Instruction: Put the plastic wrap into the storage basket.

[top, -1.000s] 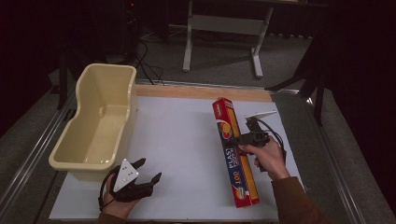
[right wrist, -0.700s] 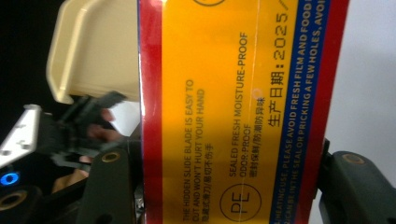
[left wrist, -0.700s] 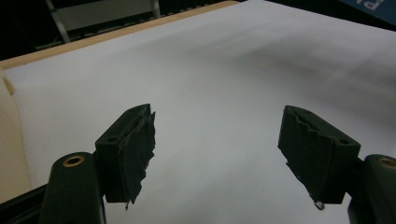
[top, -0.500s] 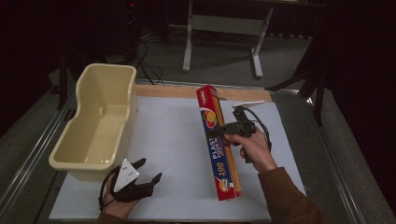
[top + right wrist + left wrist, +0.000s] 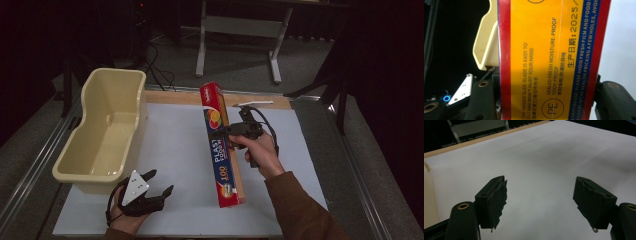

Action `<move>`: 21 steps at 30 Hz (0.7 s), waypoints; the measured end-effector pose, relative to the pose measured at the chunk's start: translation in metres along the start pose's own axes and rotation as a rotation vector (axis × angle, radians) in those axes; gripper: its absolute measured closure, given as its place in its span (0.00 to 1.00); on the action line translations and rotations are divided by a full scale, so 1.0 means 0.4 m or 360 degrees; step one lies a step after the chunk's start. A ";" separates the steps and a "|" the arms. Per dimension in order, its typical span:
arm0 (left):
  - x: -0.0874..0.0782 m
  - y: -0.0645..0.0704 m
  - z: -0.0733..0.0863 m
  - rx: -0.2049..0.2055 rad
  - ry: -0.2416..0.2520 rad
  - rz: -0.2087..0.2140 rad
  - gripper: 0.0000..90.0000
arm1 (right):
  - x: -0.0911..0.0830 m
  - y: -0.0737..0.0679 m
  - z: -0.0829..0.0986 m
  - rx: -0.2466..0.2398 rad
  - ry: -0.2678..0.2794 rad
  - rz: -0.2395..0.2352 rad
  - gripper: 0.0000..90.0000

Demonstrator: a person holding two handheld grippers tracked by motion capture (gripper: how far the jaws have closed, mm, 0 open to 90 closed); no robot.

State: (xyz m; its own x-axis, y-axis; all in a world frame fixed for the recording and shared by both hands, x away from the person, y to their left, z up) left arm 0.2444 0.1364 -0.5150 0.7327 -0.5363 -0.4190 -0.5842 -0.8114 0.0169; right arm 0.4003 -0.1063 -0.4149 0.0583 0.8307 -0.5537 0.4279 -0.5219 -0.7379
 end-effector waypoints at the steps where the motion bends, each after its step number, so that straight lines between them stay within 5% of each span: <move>1: 0.000 0.000 0.000 -0.0001 0.0002 -0.0001 0.30 | 0.003 -0.006 -0.003 -0.0002 0.0003 -0.0003 0.46; 21: 0.002 0.000 0.000 0.0002 0.0007 0.0009 0.30 | 0.078 -0.123 -0.097 -0.0024 0.0009 -0.0136 0.46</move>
State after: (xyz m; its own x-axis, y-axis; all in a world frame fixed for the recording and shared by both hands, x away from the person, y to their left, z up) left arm 0.2448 0.1360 -0.5152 0.7309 -0.5418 -0.4150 -0.5887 -0.8081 0.0182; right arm 0.4159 -0.0473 -0.3808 0.0259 0.8731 -0.4869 0.4450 -0.4462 -0.7765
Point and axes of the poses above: each handheld gripper's, and its own axes: x roughly forward along the jaws, z roughly out of its underside, y roughly to its right, the point moved 5 cm from there along x, roughly forward along the jaws, and after that the axes turned 3 degrees about -x, right-handed, at the moved point
